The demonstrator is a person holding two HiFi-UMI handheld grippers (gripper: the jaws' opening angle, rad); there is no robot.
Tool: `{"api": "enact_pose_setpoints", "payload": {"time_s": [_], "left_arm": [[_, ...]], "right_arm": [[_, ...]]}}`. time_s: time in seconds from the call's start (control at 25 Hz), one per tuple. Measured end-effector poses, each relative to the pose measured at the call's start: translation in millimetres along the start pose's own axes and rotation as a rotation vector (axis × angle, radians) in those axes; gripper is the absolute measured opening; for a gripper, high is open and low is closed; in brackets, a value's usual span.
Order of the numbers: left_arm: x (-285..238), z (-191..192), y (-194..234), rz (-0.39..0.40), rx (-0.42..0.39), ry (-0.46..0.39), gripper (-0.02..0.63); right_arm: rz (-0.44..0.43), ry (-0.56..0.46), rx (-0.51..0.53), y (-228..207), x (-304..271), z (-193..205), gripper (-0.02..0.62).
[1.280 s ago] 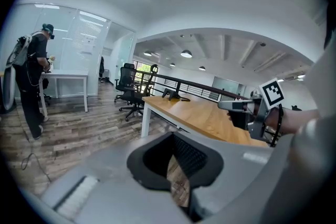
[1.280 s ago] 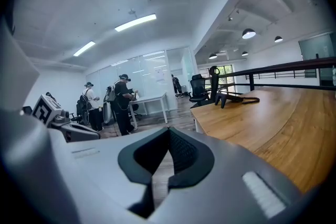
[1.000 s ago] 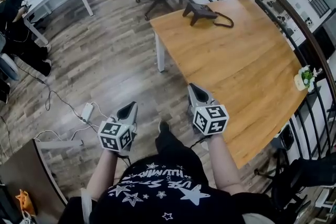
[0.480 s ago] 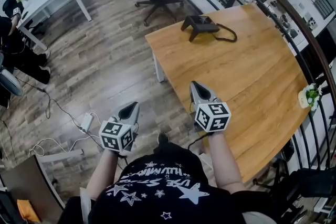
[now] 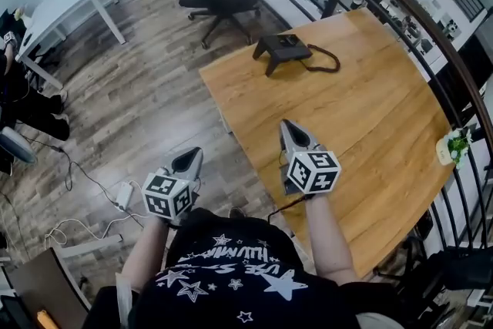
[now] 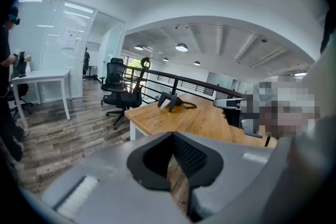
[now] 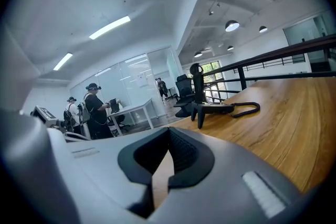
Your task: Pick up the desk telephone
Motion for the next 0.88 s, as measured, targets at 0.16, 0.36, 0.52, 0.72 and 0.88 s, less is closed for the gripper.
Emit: {"api": "enact_pose_setpoints", "payload": {"time_s": [0.16, 0.36, 0.52, 0.72, 0.88], "left_arm": [[-18, -5, -1, 0.040, -0.005, 0.005, 0.003], [-46, -15, 4, 0.093, -0.008, 0.018, 0.003], [-82, -26, 10, 0.161, -0.013, 0.022, 0.003], [-131, -54, 18, 0.255, -0.068, 0.019, 0.003], [-166, -74, 33, 0.324, -0.081, 0.036, 0.003]], "right_arm": [[0.037, -0.012, -0.013, -16, 1, -3, 0.002], [0.080, -0.021, -0.043, -34, -1, -5, 0.002], [0.143, -0.046, -0.058, -53, -1, -8, 0.000], [0.247, -0.079, -0.095, -80, -1, -15, 0.002], [0.328, -0.114, -0.132, -91, -8, -24, 0.002]]}}
Point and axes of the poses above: the fingertips, and each gripper's own axes: x backward along the fingers, y to its left, z out of its underside, the point moved 4 cm from there along x, backward along the fingers, and after that the axes turned 11 degrees about -x, right-handed, at the moved point
